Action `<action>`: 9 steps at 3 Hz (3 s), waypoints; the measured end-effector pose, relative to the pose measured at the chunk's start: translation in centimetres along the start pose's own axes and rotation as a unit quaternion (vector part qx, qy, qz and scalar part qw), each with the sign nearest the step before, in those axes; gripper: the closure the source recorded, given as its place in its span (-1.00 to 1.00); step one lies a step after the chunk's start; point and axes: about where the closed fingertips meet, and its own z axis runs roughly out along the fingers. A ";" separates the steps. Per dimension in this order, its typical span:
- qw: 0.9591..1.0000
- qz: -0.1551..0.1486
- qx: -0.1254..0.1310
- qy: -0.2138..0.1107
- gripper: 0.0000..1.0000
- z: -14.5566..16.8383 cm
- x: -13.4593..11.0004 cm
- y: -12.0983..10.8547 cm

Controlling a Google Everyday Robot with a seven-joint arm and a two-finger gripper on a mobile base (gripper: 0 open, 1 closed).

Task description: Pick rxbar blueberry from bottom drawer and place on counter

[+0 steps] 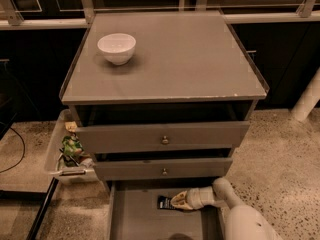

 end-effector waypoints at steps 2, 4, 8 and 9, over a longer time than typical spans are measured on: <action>0.999 -0.003 0.015 0.030 -0.68 -0.8 0.0 0.2; 0.994 -0.045 0.066 0.077 -1.00 -4.2 -2.2 0.9; 0.991 -0.040 0.058 0.116 -1.00 -1.1 -0.6 0.9; 0.991 -0.035 0.049 0.122 -1.00 0.0 -0.1 0.7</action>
Offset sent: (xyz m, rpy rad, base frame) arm -0.0129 -0.0167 0.0189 -0.1163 -0.0453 -0.0542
